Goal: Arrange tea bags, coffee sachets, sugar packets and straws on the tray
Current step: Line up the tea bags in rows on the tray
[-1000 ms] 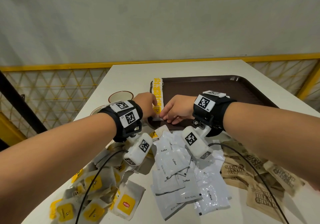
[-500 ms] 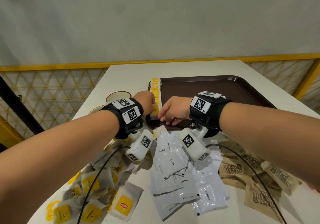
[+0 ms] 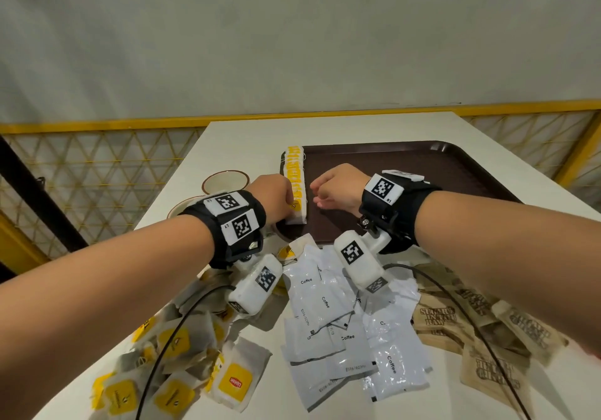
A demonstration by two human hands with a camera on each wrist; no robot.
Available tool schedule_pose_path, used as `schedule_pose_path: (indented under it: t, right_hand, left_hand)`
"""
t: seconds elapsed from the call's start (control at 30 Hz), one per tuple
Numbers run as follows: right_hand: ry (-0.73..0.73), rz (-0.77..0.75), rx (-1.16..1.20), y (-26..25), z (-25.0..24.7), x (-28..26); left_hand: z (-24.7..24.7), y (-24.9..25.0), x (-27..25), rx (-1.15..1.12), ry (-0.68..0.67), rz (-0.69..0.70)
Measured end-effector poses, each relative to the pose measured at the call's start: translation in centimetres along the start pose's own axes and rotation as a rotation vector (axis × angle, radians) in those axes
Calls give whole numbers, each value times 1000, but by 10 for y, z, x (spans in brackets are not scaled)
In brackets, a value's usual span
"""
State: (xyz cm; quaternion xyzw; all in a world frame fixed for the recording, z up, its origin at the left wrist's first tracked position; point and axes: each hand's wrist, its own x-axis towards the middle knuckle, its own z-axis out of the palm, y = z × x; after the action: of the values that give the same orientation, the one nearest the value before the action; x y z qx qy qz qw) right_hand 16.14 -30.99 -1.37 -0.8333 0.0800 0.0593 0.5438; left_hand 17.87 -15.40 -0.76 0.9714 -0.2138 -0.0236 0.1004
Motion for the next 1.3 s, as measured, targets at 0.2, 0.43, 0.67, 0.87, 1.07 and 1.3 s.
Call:
schedule_pose_path:
  t: [0.2, 0.43, 0.67, 0.87, 1.07, 1.3]
  right_hand:
    - [-77, 7, -67, 4, 17, 6]
    - [-35, -68, 10, -32, 8, -18]
    - [-459, -398, -1013, -58, 40, -70]
    - [-506, -354, -1185, -47, 61, -78]
    - [-400, -425, -1279, -44, 76, -79]
    - [-409, -501, -1405, -38, 88, -76]
  left_hand:
    - [-2, 4, 2, 16, -25, -24]
    - [-63, -1, -16, -351, -57, -15]
    - [-109, -17, -82, -589, -299, 90]
    - [-62, -36, -130, 197, -518, 240]
    - [-32, -39, -133, 282, -503, 284]
    - [-20, -40, -123, 173, -400, 258]
